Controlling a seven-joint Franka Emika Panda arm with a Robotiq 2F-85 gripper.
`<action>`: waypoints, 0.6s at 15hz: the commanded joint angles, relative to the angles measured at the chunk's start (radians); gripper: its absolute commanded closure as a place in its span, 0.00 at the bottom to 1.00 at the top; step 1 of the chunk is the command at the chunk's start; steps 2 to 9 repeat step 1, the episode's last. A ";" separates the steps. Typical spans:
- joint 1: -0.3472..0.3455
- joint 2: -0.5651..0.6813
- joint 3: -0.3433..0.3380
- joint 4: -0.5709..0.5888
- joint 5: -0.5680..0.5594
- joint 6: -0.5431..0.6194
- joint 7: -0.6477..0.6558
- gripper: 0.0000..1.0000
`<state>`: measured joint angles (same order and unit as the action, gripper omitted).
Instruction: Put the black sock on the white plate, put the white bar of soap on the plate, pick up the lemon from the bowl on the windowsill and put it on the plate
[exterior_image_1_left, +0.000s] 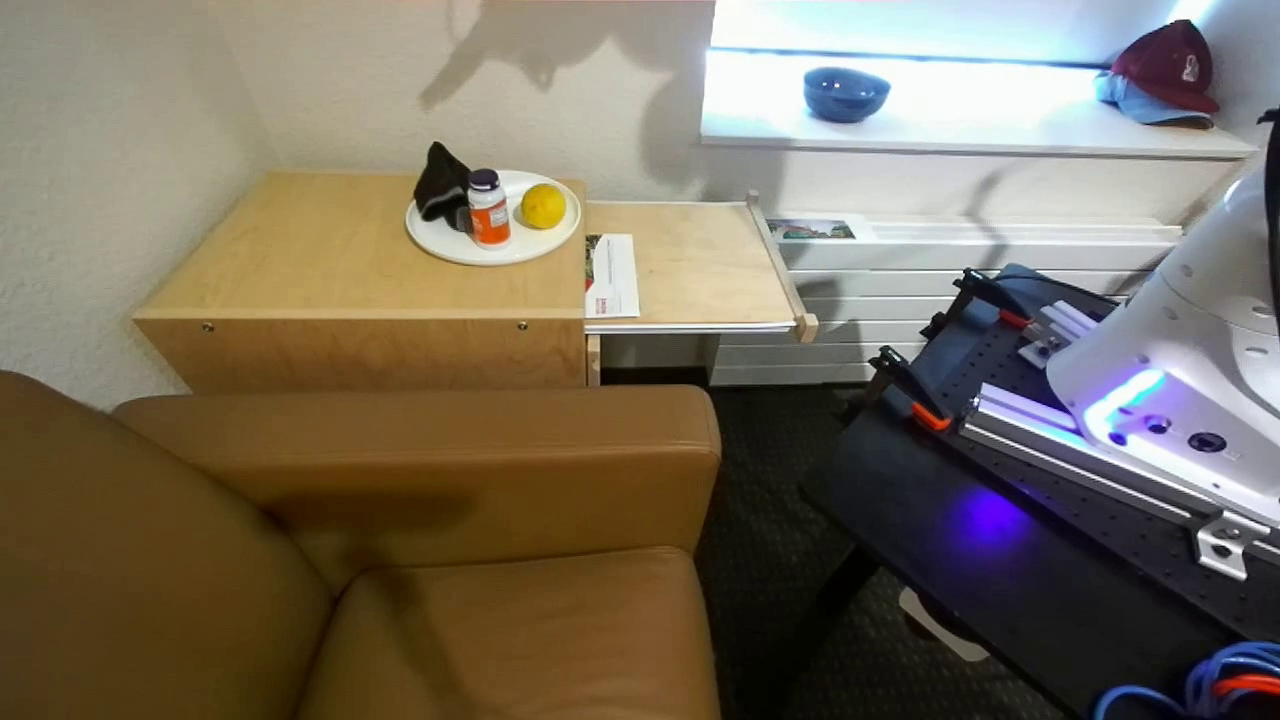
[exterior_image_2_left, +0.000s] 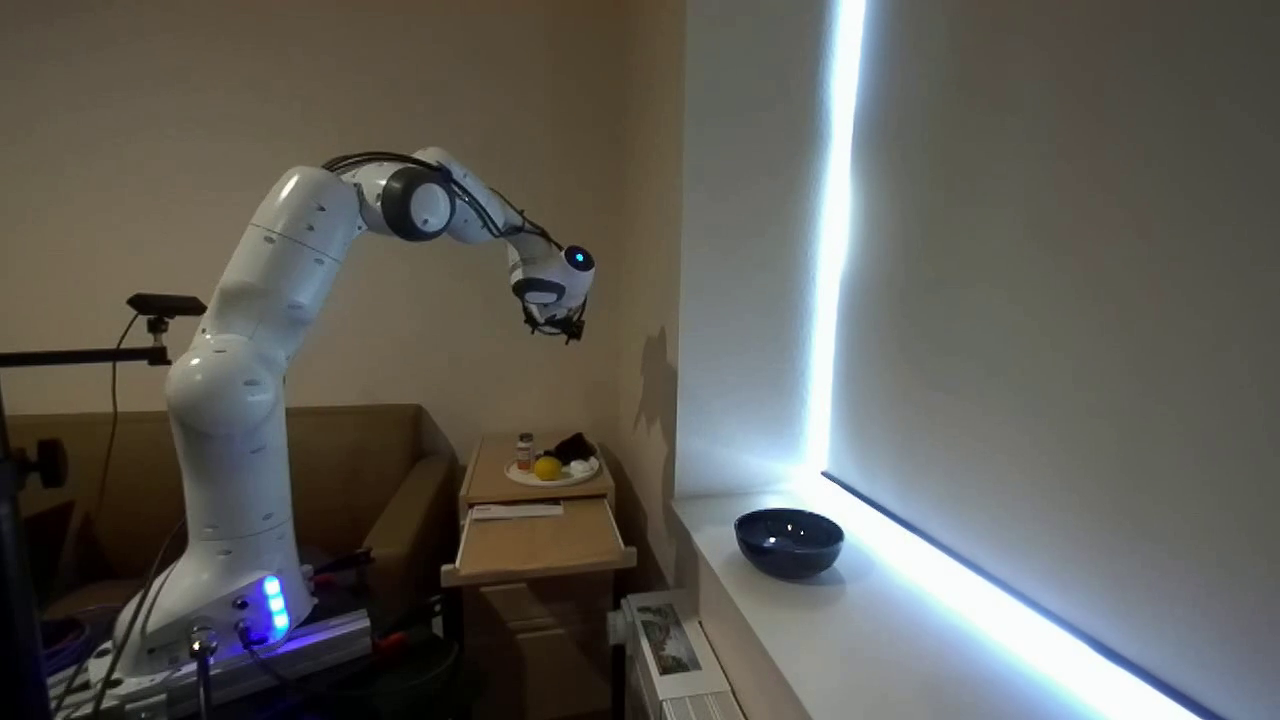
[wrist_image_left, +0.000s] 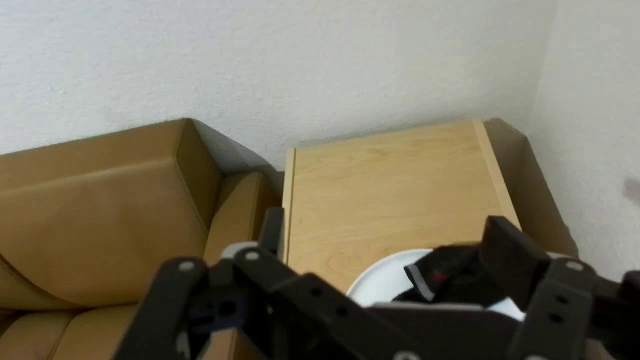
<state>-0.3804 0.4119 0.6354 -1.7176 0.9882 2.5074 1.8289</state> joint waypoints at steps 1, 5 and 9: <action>0.094 -0.061 -0.124 -0.014 0.125 -0.054 -0.084 0.00; 0.094 -0.061 -0.124 -0.014 0.125 -0.054 -0.084 0.00; 0.094 -0.061 -0.124 -0.014 0.125 -0.054 -0.084 0.00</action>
